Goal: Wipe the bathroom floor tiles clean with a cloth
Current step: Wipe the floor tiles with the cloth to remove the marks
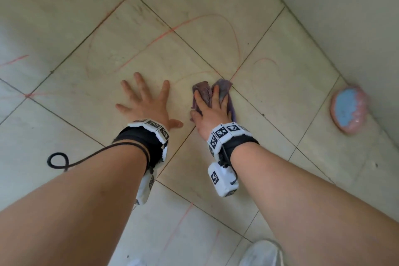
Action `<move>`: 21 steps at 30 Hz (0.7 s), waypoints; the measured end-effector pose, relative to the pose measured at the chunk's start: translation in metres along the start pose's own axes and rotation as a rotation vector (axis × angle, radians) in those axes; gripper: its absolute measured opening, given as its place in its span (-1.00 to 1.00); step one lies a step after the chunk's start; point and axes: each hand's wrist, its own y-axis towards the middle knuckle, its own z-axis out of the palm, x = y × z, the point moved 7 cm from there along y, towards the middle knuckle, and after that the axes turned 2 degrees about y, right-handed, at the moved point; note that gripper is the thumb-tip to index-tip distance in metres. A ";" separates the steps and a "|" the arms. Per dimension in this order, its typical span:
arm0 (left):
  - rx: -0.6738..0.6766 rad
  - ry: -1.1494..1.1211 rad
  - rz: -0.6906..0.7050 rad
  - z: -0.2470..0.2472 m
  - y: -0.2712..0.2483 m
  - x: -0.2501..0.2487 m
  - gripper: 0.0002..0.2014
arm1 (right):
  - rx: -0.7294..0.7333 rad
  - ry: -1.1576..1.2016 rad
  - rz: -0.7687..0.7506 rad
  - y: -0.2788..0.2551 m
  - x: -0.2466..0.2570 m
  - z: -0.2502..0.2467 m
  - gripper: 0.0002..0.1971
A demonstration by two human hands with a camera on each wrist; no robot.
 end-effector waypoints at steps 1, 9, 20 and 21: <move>-0.009 0.002 -0.006 -0.001 0.001 0.001 0.20 | -0.015 -0.010 -0.019 0.001 0.001 0.000 -0.41; -0.037 -0.030 -0.026 -0.002 0.000 0.003 0.19 | -0.044 -0.097 -0.177 0.008 -0.009 0.001 -0.37; -0.060 -0.214 -0.200 0.021 -0.017 -0.023 0.19 | -0.055 -0.163 -0.204 -0.002 -0.081 -0.003 -0.36; -0.063 -0.216 -0.222 0.021 -0.016 -0.026 0.23 | -0.063 -0.154 -0.175 0.000 -0.092 -0.007 -0.36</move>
